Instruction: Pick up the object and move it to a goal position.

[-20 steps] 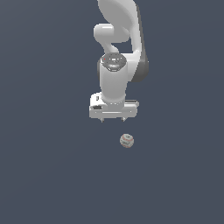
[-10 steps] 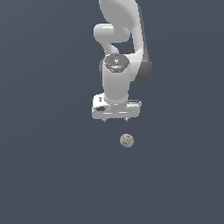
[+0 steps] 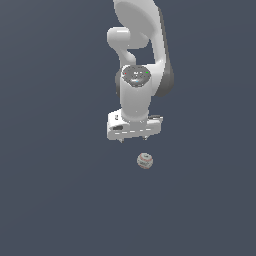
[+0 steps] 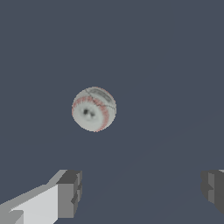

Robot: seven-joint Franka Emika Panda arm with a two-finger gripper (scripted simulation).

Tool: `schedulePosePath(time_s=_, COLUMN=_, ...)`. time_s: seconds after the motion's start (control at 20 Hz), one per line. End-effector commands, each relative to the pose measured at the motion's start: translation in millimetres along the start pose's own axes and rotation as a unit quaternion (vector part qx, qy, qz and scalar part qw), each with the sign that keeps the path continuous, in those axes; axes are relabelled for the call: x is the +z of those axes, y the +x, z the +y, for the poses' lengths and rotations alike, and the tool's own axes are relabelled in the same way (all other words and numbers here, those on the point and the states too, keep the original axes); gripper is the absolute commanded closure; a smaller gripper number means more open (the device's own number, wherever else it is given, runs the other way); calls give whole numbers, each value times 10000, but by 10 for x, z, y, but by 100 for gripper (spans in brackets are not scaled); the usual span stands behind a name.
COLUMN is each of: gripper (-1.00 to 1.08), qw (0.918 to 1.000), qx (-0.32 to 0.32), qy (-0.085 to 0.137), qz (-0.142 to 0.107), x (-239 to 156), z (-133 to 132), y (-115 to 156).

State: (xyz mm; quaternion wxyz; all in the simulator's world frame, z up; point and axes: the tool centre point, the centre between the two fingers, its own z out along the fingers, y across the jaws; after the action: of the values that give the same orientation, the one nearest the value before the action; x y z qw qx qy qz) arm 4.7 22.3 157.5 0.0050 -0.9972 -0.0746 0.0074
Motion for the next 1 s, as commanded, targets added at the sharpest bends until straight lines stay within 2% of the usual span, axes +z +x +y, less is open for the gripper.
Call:
schedulePosePath(time_s=0.0, gripper=-92, qw=9997, qx=-228, qy=-12, qz=-1, x=36, z=-28, y=33)
schedulePosePath(time_s=0.2, gripper=-92, qw=9974, qx=-716, qy=-34, qz=-1, x=112, z=-88, y=103)
schedulePosePath(time_s=0.4, gripper=-92, qw=9910, qx=-1336, qy=-55, qz=1, x=210, z=-168, y=190)
schedulePosePath(time_s=0.6, gripper=-92, qw=9798, qx=-1999, qy=-69, qz=7, x=318, z=-258, y=282)
schedulePosePath(time_s=0.95, gripper=-92, qw=9553, qx=-2954, qy=-78, qz=24, x=478, z=-395, y=410)
